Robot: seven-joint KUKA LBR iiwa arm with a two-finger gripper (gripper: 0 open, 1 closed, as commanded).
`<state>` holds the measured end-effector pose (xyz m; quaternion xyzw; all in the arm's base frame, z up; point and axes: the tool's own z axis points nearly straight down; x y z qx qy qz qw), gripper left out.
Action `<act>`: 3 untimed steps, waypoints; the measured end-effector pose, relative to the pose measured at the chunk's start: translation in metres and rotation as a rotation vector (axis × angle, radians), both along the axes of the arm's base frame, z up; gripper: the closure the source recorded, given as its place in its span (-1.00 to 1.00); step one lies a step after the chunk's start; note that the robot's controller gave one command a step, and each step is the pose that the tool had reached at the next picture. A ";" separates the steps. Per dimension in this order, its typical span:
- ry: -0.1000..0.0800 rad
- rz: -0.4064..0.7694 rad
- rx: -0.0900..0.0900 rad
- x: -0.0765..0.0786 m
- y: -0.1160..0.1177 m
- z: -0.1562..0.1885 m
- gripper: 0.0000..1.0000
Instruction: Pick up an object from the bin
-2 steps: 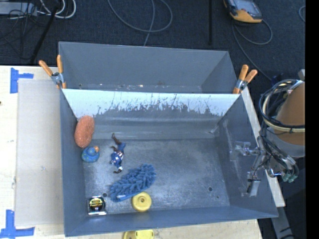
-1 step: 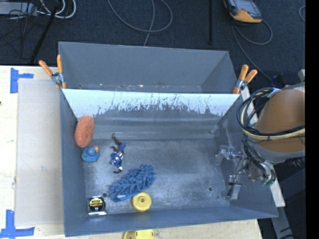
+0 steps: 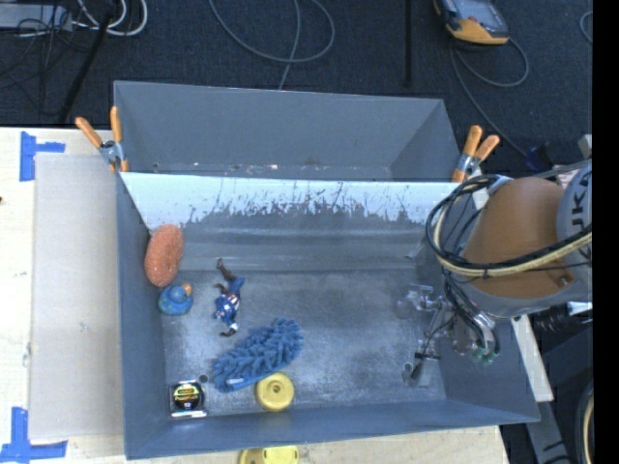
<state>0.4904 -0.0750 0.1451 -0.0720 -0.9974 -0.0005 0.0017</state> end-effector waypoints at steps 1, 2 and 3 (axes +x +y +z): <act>0.000 -0.001 0.000 0.002 0.006 -0.004 -1.00; -0.006 0.149 -0.001 0.002 0.008 -0.049 -1.00; -0.002 0.125 -0.002 -0.009 0.045 -0.066 -1.00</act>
Offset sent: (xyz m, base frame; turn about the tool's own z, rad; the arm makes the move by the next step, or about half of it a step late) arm 0.0015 0.0070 -0.0751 -0.2003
